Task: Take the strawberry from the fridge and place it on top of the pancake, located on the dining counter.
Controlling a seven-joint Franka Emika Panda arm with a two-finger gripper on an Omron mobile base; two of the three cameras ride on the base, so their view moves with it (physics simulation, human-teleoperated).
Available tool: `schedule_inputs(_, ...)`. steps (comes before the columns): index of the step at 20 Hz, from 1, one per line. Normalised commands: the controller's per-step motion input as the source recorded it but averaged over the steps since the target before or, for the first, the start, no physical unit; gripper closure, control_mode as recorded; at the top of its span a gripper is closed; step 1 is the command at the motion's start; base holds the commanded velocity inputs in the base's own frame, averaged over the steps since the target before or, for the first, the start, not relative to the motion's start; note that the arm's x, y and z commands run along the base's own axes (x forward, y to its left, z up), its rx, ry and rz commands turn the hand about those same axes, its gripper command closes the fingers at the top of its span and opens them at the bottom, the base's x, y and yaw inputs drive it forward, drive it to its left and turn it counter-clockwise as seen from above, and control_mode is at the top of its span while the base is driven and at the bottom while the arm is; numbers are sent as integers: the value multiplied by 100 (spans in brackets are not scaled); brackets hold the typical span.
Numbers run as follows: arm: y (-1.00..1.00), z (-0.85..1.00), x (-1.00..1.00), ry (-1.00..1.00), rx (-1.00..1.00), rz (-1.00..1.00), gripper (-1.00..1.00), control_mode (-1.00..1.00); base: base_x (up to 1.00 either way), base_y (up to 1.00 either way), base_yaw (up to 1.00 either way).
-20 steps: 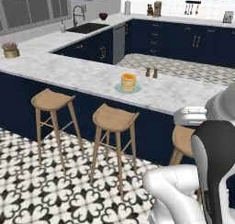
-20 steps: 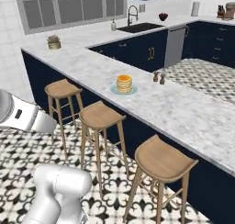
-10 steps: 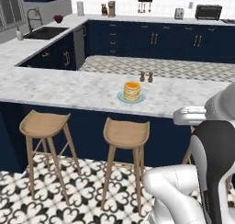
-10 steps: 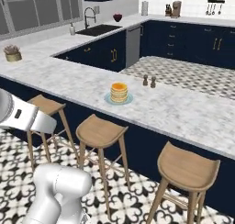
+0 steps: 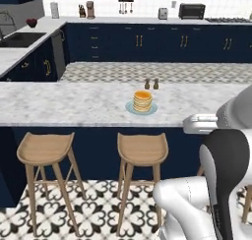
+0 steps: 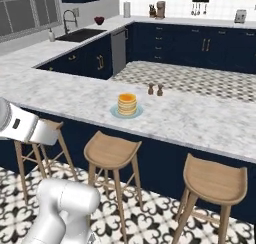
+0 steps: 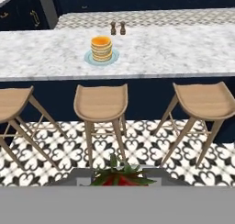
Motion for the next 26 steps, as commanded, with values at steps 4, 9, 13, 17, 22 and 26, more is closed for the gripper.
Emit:
schedule_inputs(4,0,0,0,0,0,0,100,100,32,48,-27)
schedule_inputs(9,0,0,0,0,0,0,100,100,62,26,-20)
schedule_inputs(13,0,0,0,0,0,0,100,100,100,14,-4)
schedule_inputs(17,0,0,0,0,0,0,100,100,100,4,-1)
schedule_inputs(22,0,-2,40,5,0,0,100,-100,60,8,-2)
schedule_inputs(26,-11,-23,100,8,0,0,100,-100,0,0,0)
